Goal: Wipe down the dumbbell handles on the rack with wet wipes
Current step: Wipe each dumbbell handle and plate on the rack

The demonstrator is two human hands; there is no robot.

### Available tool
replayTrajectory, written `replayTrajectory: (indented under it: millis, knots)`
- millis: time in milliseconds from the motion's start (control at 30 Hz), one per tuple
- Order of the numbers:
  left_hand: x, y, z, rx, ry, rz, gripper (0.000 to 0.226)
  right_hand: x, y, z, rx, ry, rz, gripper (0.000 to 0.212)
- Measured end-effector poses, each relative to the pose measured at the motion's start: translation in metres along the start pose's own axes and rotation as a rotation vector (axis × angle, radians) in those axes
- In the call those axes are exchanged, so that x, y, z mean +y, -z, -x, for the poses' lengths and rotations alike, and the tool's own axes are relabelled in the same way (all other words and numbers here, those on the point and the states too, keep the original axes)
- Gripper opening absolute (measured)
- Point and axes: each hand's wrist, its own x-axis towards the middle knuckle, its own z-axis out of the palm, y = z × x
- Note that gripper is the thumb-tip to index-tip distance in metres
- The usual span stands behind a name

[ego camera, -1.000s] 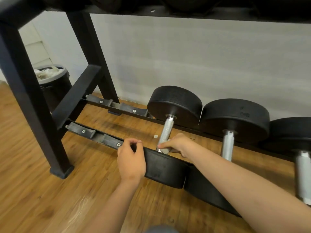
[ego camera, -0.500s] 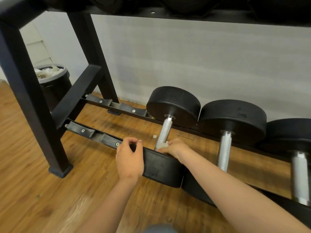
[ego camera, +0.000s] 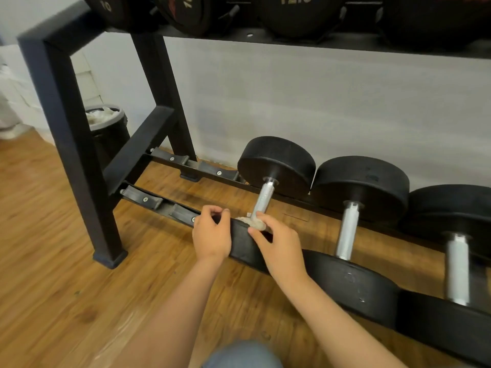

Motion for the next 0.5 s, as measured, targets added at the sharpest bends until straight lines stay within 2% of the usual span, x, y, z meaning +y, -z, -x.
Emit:
replayTrajectory:
  millis: [233,367,500]
  knots:
    - [-0.004,-0.001,0.000,-0.005,-0.013,-0.023,0.015,0.019,-0.025,0.046,0.117,0.313,0.133,0.040]
    - [-0.008,-0.003,-0.003,-0.001,-0.029,-0.023,0.017,0.035,-0.045,0.074,0.093,0.335,0.309,0.060]
    - [-0.009,-0.004,-0.005,-0.005,-0.039,-0.025,0.019,0.026,-0.046,0.050,0.154,0.303,0.526,0.060]
